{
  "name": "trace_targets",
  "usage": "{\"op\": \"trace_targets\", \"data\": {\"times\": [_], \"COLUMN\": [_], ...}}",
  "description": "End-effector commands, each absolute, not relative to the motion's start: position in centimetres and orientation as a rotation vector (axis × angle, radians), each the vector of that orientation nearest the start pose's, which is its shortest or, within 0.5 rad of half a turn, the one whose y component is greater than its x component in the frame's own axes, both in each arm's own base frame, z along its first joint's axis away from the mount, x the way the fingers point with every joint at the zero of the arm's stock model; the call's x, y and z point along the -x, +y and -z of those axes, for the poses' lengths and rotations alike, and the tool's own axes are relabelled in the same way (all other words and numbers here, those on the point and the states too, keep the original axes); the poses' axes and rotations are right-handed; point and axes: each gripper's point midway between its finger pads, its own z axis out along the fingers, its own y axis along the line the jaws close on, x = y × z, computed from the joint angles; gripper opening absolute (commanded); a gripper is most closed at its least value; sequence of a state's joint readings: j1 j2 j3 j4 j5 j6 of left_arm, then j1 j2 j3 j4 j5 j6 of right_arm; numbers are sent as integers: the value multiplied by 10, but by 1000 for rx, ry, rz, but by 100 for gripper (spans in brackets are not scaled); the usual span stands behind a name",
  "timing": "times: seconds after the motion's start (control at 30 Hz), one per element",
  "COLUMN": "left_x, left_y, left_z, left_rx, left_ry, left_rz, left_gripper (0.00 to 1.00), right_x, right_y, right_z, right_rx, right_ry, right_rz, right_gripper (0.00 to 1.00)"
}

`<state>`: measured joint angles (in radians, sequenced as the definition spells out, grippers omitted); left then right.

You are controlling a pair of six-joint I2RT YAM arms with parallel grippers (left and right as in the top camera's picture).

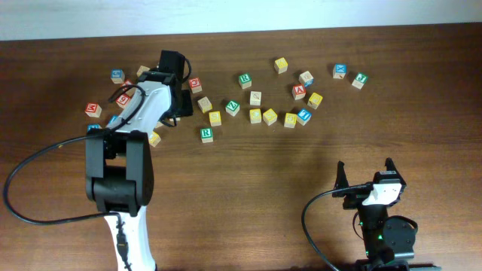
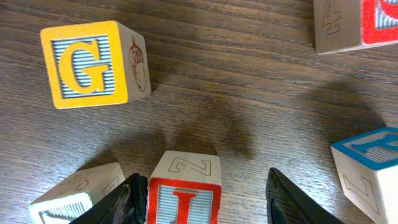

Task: Spell out ICRA
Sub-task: 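Close the left gripper on the red I block and lift it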

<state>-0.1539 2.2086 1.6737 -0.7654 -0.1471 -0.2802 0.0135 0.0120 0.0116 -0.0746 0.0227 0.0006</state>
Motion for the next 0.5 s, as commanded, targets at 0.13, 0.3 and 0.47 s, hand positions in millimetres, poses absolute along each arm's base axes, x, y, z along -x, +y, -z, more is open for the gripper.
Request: {"op": "trace_targets", "data": {"times": [0.13,0.3,0.47], "left_x": [-484,-484,-488], "left_y": [-42,-42,-43], "left_z": [1,0,-5], "left_rx": [203,204,204], "left_ry": [2863,2861,2852], "left_rz": [-147,-146,-142], "left_gripper": [40,35,24], "right_x": [-246,-246,-246], "right_y": [-5,-5,-5], "right_z": [-155,-155,-155], "right_rx": [-29,-29,-29], "right_ry": [1651,1651,1651], "right_rz": [19,19,19], "right_gripper": [98,98,98]}}
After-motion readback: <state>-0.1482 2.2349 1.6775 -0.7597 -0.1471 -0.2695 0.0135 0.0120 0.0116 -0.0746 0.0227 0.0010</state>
